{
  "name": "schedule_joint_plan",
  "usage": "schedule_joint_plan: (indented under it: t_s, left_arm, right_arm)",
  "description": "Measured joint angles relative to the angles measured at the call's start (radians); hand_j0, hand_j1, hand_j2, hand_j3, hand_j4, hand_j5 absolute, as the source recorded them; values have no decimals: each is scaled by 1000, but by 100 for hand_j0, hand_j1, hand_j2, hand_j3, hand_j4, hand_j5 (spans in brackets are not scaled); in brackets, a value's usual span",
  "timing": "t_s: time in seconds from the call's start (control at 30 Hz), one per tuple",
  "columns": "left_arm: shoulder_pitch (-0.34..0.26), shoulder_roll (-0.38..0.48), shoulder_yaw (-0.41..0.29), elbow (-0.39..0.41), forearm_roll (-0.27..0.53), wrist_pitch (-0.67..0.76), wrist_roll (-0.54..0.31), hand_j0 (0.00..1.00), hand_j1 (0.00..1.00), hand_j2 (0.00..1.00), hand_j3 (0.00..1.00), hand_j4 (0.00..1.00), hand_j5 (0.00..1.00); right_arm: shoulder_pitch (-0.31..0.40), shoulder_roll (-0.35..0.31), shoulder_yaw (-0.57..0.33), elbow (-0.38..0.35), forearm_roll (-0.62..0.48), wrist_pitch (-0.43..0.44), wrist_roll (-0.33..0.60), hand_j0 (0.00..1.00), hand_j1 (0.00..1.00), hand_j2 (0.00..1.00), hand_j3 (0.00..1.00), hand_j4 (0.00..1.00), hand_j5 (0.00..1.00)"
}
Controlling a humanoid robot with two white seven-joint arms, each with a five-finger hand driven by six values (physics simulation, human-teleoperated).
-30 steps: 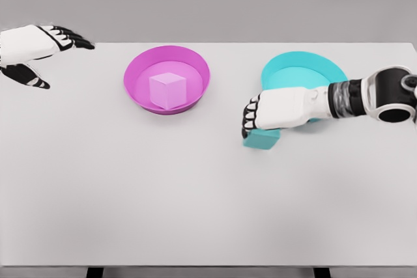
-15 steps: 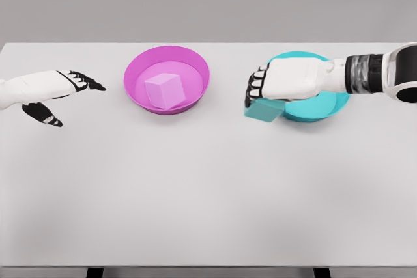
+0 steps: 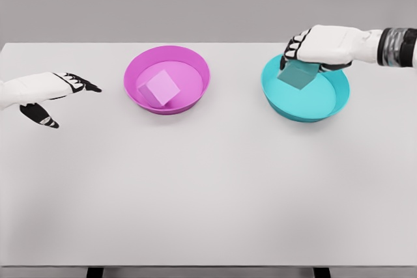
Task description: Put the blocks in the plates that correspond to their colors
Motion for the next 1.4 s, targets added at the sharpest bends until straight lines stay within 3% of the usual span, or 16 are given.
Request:
schedule_joint_plan:
  t_s: [0.37,0.43,0.5,0.8,0.9,1.0,1.1,1.23,1.4]
  left_arm:
    - [0,-1,0,11,-2,0,0,100,100,100,100,100,100]
    - [0,-1,0,20,-1,0,0,100,100,100,100,100,100]
    - [-2,0,0,25,-1,0,0,100,100,100,100,100,100]
    - [-2,-1,0,32,0,0,0,100,100,100,100,100,100]
    - [-2,-1,0,32,0,0,0,100,100,100,100,100,100]
    - [-1,0,1,32,1,0,0,100,100,100,100,100,100]
    - [-3,1,2,32,2,0,0,100,100,100,100,100,100]
    - [-3,2,2,32,4,0,1,100,100,100,100,100,100]
    - [-5,2,3,32,7,0,2,100,100,100,100,100,100]
  right_arm:
    - [26,70,9,133,67,0,24,60,60,60,60,60,60]
    - [28,79,9,150,79,0,26,66,66,66,66,66,66]
    - [35,84,8,161,96,0,27,100,100,100,100,100,100]
    - [38,86,5,166,110,0,24,100,100,100,100,100,100]
    - [38,46,-22,128,81,0,17,100,100,100,100,100,100]
    - [44,-24,-61,97,-17,0,12,100,100,100,100,100,100]
    - [109,-78,-76,57,-77,0,-6,100,100,100,100,100,100]
    - [140,-151,-83,-34,-103,0,-37,100,100,100,100,100,100]
    - [150,-191,-85,-79,-110,0,-45,100,100,100,100,100,100]
